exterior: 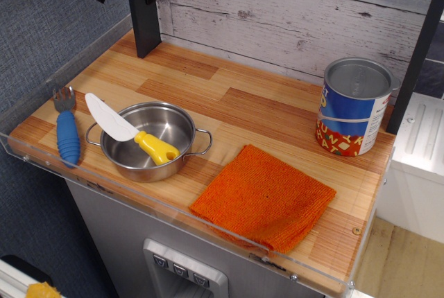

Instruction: Take the blue fork and place it on the orange cloth

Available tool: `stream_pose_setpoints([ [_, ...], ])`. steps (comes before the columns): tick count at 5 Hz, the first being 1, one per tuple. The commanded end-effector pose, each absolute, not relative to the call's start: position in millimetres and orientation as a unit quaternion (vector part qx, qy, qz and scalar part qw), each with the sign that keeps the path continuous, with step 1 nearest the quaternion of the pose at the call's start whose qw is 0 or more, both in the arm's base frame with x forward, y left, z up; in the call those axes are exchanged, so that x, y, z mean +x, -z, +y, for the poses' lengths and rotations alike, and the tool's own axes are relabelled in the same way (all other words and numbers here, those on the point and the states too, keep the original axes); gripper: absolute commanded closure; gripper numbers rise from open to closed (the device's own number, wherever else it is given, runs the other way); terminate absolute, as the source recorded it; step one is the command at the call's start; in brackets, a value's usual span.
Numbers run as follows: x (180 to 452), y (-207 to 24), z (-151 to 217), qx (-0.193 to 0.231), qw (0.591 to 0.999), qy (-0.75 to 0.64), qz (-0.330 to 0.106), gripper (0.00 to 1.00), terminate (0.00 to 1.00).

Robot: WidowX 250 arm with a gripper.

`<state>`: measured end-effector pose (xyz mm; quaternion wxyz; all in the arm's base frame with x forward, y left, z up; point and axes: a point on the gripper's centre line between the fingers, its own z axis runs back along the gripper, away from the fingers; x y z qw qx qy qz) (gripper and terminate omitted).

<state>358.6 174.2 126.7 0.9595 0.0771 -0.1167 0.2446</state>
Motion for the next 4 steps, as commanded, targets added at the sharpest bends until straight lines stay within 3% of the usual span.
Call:
stream_pose_setpoints([
  [1, 358.6, -126.7, 174.2, 0.077, 0.959, -0.245, -0.117, 0.00, 0.00],
  [4, 300.8, -107.9, 224.7, 0.124, 0.924, -0.352, -0.079, 0.00, 0.00],
])
